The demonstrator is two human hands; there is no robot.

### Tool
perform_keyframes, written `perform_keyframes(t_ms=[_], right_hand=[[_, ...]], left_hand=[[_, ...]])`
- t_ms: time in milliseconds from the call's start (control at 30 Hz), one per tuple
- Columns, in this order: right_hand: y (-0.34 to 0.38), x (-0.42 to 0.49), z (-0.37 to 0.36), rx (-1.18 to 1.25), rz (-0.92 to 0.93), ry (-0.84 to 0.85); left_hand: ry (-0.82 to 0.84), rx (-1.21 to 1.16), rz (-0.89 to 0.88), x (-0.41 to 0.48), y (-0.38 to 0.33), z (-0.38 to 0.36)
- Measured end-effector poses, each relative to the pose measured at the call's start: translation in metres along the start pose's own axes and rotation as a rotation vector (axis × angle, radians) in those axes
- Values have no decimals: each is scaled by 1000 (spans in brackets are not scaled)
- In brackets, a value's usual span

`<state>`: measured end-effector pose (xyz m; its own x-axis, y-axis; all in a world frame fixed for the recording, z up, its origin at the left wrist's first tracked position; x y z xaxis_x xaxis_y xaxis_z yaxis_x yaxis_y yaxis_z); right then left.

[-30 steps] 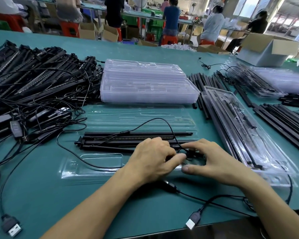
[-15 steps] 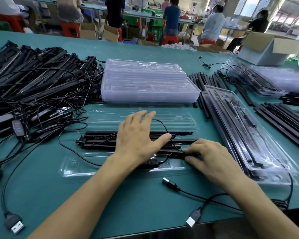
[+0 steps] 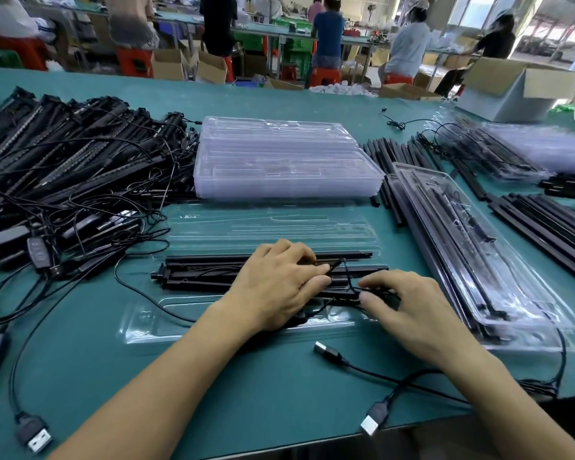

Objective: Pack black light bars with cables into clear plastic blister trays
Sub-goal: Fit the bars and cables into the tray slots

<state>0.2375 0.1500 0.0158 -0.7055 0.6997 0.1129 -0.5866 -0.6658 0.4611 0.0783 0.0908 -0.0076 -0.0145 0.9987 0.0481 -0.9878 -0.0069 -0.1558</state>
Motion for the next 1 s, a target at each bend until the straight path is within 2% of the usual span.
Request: perform_keyframes(t_ms=[133,267,367,500,633,800,900,1000], right_hand=[[13,2,-5,19,2,-30],[20,7,-1,152,27,-185],[10,7,4,174,-13,-214],[-5,3,7,69,-39,-126],[-11,-2,-3,-85,-37,6],[-8,-6,-4,-218,-11,38],[-11,-10,-8,-330,8,166],[-22,-8,-10,-240,-32,277]], left_hand=[[40,-72,9,2,7,-6],[25,-140,16,3,13,-7],[18,-215,41,1,24,-7],[21,-319,81,-2,37,-6],[3,-325,86,-5,37,-5],[-24,-252,15,-6,28,-2],[-14,-246,18,-5,28,-3],[-21,-238,19,-6,24,1]])
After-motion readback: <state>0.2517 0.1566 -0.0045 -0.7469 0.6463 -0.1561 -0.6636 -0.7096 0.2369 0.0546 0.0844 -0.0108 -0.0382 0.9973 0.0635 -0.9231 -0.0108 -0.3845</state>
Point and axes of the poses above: each hand's wrist, its own x-axis towards the middle knuckle, its own z-axis out of the back of the hand, y = z × x, the point moved 9 cm from there along x, towards the middle knuckle, and after that the axes turned 8 degrees about y, right-handed, at the moved point
